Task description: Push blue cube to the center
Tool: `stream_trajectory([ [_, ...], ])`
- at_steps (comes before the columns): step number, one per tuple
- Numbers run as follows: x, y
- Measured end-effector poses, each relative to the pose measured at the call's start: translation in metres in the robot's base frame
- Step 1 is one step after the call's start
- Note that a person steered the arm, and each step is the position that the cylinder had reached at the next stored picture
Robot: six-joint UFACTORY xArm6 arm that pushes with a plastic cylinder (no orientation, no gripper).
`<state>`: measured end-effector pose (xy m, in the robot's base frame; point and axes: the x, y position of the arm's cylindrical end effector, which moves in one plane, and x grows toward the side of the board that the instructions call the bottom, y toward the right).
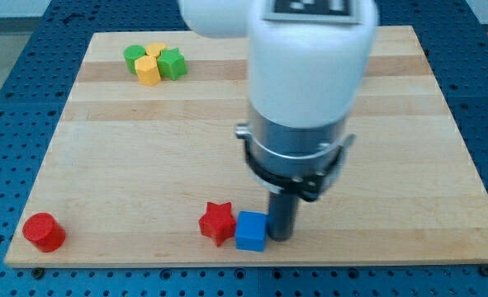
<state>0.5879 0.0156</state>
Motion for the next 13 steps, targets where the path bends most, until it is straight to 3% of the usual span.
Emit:
stream_trajectory([
  [1, -0.004, -0.018],
  [2, -0.003, -0.002],
  [4, 0.031, 0.011],
  [7, 0.031, -0.050],
  [13, -0.085, -0.053],
])
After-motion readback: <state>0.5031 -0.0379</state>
